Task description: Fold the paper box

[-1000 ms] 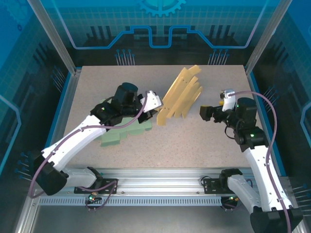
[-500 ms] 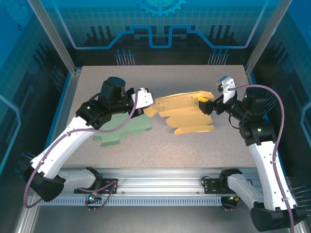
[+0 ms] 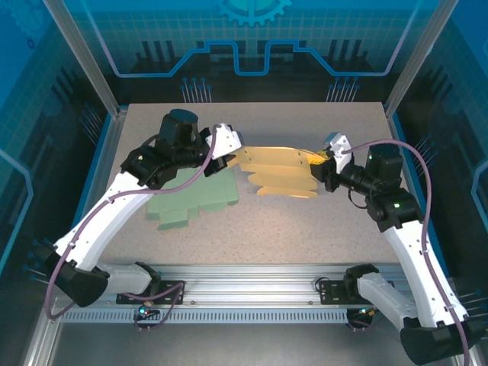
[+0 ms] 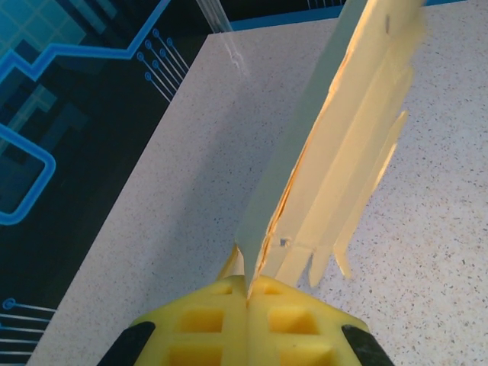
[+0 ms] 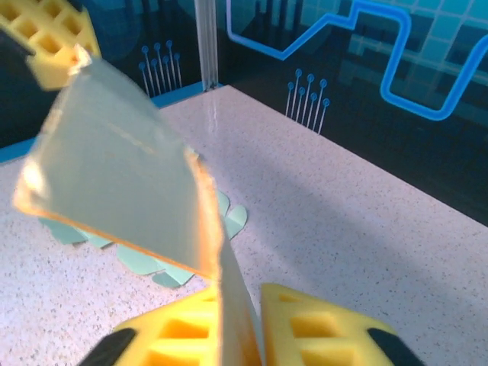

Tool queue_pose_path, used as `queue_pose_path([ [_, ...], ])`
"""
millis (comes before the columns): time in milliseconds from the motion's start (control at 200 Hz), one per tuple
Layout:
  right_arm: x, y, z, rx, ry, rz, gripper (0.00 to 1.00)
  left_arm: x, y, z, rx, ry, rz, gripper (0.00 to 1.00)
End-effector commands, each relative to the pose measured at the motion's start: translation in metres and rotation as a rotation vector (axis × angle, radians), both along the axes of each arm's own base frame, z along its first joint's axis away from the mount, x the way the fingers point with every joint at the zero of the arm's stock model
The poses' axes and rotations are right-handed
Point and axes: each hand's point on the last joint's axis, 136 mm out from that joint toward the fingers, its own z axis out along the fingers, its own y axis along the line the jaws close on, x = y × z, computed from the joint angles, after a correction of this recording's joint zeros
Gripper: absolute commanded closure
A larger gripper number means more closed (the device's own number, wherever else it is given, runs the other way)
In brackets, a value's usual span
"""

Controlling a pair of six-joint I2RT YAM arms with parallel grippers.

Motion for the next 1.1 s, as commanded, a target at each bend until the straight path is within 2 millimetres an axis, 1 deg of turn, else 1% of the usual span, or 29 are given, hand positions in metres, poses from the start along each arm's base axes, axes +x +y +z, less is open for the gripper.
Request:
queue_pose_path([
  [0,0.012,0.000,-0.016,0.011,0.042,-0.043,0.92,0.000,-0.003,-0.003,-0.020,0.100,0.000,1.00],
  [135,0.028,-0.003,-0.028,-0.004,0.089,-0.086,0.98,0.013,-0.002,-0.013,-0.017,0.163,0.035,1.00],
  [185,0.034,-0.004,-0.033,-0.017,0.119,-0.098,0.99,0.018,-0.001,-0.013,-0.027,0.175,0.039,0.88],
  [255,0.043,-0.003,-0.038,-0.032,0.164,-0.101,1.00,0.021,-0.004,-0.014,-0.042,0.182,0.016,0.78],
  [280,0.045,-0.002,-0.041,-0.036,0.184,-0.095,1.00,0.022,-0.006,-0.014,-0.045,0.178,0.008,0.71],
  [360,0.052,0.003,-0.046,-0.049,0.225,-0.067,1.00,0.028,-0.008,-0.011,-0.051,0.148,-0.010,0.42],
  [400,0.054,0.006,-0.048,-0.053,0.235,-0.050,1.00,0.029,-0.009,-0.009,-0.056,0.124,-0.031,0.30],
  [445,0.056,0.009,-0.047,-0.054,0.234,-0.029,1.00,0.031,-0.012,-0.006,-0.065,0.092,-0.062,0.20],
  [470,0.056,0.011,-0.046,-0.053,0.230,-0.015,1.00,0.031,-0.013,-0.004,-0.067,0.071,-0.080,0.17],
  [515,0.055,0.013,-0.045,-0.052,0.220,0.009,1.00,0.036,-0.014,-0.001,-0.068,0.030,-0.093,0.15],
  [620,0.052,0.018,-0.040,-0.050,0.196,0.050,1.00,0.059,-0.010,0.005,-0.060,-0.029,-0.072,0.14],
  [705,0.046,0.022,-0.036,-0.045,0.181,0.089,1.00,0.081,-0.005,0.007,-0.074,-0.039,-0.053,0.14],
  [775,0.043,0.025,-0.034,-0.041,0.177,0.113,1.00,0.093,-0.003,0.009,-0.085,-0.039,-0.068,0.14],
  [900,0.037,0.028,-0.031,-0.032,0.175,0.151,1.00,0.106,-0.006,0.002,-0.064,-0.089,-0.141,0.14],
  [976,0.034,0.030,-0.029,-0.024,0.173,0.170,1.00,0.113,-0.009,-0.001,-0.059,-0.118,-0.168,0.18],
  [1071,0.032,0.033,-0.028,-0.017,0.174,0.192,1.00,0.116,-0.011,-0.003,-0.068,-0.102,-0.201,0.20],
  [1096,0.032,0.033,-0.028,-0.015,0.175,0.195,1.00,0.115,-0.012,-0.004,-0.070,-0.094,-0.215,0.22],
])
